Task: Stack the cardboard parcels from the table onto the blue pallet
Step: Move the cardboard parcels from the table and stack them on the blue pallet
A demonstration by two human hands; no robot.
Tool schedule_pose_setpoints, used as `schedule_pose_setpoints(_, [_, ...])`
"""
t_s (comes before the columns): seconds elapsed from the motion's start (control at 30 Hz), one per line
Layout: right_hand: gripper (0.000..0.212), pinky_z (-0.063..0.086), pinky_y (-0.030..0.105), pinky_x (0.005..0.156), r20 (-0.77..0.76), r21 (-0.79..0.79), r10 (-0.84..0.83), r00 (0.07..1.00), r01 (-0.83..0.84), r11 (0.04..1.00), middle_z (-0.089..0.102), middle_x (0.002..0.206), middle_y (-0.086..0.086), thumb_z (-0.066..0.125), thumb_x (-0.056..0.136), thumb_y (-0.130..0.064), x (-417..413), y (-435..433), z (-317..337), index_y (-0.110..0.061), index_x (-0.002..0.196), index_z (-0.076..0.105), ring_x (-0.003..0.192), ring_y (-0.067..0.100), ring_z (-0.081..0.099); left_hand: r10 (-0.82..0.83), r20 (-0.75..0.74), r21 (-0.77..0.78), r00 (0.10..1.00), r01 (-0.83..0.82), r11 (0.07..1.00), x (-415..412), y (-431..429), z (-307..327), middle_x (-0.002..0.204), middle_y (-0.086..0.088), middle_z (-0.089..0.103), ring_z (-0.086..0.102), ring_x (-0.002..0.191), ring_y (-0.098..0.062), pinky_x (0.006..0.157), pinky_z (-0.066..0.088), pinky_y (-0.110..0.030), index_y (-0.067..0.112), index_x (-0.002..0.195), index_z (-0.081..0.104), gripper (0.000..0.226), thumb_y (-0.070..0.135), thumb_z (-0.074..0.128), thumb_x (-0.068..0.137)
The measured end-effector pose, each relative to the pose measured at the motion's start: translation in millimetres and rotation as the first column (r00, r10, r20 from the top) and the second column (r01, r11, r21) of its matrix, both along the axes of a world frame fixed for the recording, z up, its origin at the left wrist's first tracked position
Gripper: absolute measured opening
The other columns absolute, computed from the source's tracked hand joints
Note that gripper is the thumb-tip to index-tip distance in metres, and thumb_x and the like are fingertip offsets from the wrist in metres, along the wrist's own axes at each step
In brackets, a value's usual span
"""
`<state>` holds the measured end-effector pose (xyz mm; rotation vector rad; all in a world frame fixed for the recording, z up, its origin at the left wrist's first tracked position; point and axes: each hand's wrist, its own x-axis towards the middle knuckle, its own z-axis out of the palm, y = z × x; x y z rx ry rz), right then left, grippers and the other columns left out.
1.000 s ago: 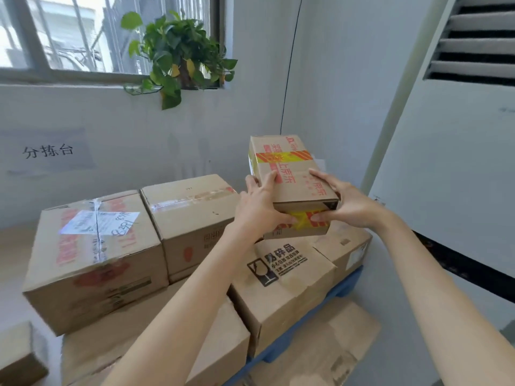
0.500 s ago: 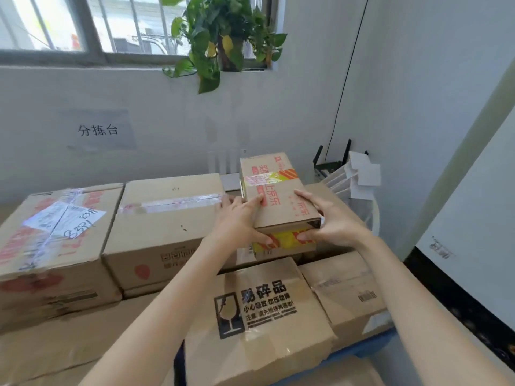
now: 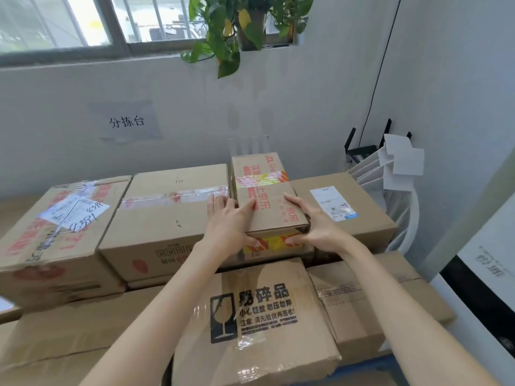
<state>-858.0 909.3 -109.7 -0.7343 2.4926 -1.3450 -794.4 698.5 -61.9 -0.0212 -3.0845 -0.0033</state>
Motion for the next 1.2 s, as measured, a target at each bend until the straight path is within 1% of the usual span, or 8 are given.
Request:
schedule_pose_setpoints(0.07, [0.1, 0.042, 0.012, 0.093, 0.018, -0.016, 0.009, 1.0, -0.008, 1.0, 0.046, 0.138, -0.003, 0.086, 0.067, -0.014, -1.3, -1.8, -5.1, -0.033, 0.147, 0.029, 0.125, 0.009, 0.046, 0.003, 0.005, -0.032, 1.0, -0.003, 0.999, 0.3, 0.3, -1.5, 0.142, -0.011, 0.037, 0.02, 0.136, -0.035, 0.116, 0.005, -0.051, 0.032, 0.148, 0.019, 0.091, 0.059, 0.068, 0.075])
schedule_pose_setpoints(0.17, [0.098, 0.043, 0.01, 0.09, 0.026, -0.039, 0.008, 1.0, -0.006, 0.999, 0.048, 0.139, -0.001, 0.086, 0.068, -0.011, -1.8, -3.9, -9.6, -0.035, 0.146, 0.031, 0.126, 0.01, 0.047, 0.01, 0.007, -0.051, 1.0, -0.009, 0.999, 1.0, -0.5, -5.4, 0.145, -0.011, 0.027, 0.018, 0.135, -0.034, 0.114, 0.017, -0.048, 0.029, 0.147, 0.022, 0.093, 0.057, 0.071, 0.073])
schedule_pose_setpoints(0.37, [0.098, 0.044, 0.023, 0.097, 0.03, -0.036, 0.001, 1.0, 0.0, 0.999, 0.046, 0.141, 0.0, 0.085, 0.069, -0.014, 0.6, -5.1, -9.6, -0.039, 0.145, 0.029, 0.128, 0.013, 0.046, 0.015, 0.016, -0.051, 1.0, -0.014, 0.999, 0.1, -0.1, -4.9, 0.15, -0.009, 0.018, 0.016, 0.136, -0.032, 0.111, 0.023, -0.045, 0.027, 0.149, 0.021, 0.097, 0.054, 0.073, 0.072])
schedule_pose_setpoints(0.73, [0.097, 0.045, 0.028, 0.098, 0.028, 0.001, -0.003, 1.0, 0.003, 1.0, 0.04, 0.145, 0.0, 0.083, 0.073, -0.016, 2.8, -9.9, -4.0, -0.039, 0.147, 0.025, 0.131, 0.016, 0.043, 0.013, -0.031, -0.048, 0.999, -0.015, 0.999, 0.4, -3.2, -8.8, 0.149, -0.008, 0.023, 0.022, 0.131, -0.031, 0.106, 0.03, -0.043, 0.027, 0.145, 0.026, 0.085, 0.047, 0.072, 0.076])
schedule_pose_setpoints(0.87, [0.097, 0.044, 0.022, 0.094, 0.031, 0.024, -0.001, 1.0, 0.001, 1.0, 0.041, 0.145, 0.001, 0.083, 0.073, -0.016, 1.8, -9.4, -3.5, -0.04, 0.147, 0.023, 0.129, 0.015, 0.044, 0.001, -0.043, -0.056, 0.999, -0.003, 0.998, -0.1, -3.1, -9.6, 0.143, -0.005, 0.031, 0.025, 0.127, -0.029, 0.103, 0.032, -0.04, 0.025, 0.145, 0.027, 0.086, 0.049, 0.072, 0.076])
schedule_pose_setpoints(0.93, [0.099, 0.044, 0.027, 0.098, 0.048, 0.037, 0.001, 0.999, -0.002, 0.999, 0.039, 0.146, 0.001, 0.083, 0.073, -0.017, 1.2, -9.1, -2.9, -0.041, 0.147, 0.022, 0.131, 0.017, 0.042, -0.004, -0.044, -0.052, 0.999, 0.001, 0.999, -0.8, -3.0, -9.9, 0.141, -0.004, 0.032, 0.026, 0.126, -0.028, 0.103, 0.031, -0.04, 0.025, 0.144, 0.027, 0.086, 0.051, 0.072, 0.075])
schedule_pose_setpoints(1.07, [0.102, 0.04, 0.039, 0.108, 0.076, 0.072, -0.004, 0.997, -0.001, 0.997, 0.034, 0.151, -0.002, 0.083, 0.071, -0.038, 1.6, -5.7, 0.5, -0.043, 0.149, 0.017, 0.136, 0.017, 0.037, -0.008, -0.024, -0.038, 1.0, 0.007, 0.999, -0.1, -2.4, -7.7, 0.147, -0.006, 0.027, 0.021, 0.132, -0.029, 0.107, 0.027, -0.043, 0.025, 0.145, 0.026, 0.087, 0.054, 0.07, 0.076])
schedule_pose_setpoints(1.2, [0.092, 0.035, 0.043, 0.11, 0.059, 0.068, -0.077, 0.995, 0.073, 0.995, 0.033, 0.153, -0.006, 0.072, 0.074, -0.055, 5.7, -1.3, 11.2, -0.043, 0.149, 0.019, 0.139, 0.016, 0.032, -0.012, -0.006, 0.033, 1.0, 0.013, 0.999, 3.2, -3.1, -3.9, 0.15, -0.006, 0.025, 0.018, 0.136, -0.029, 0.11, 0.025, -0.045, 0.025, 0.146, 0.027, 0.084, 0.063, 0.06, 0.079])
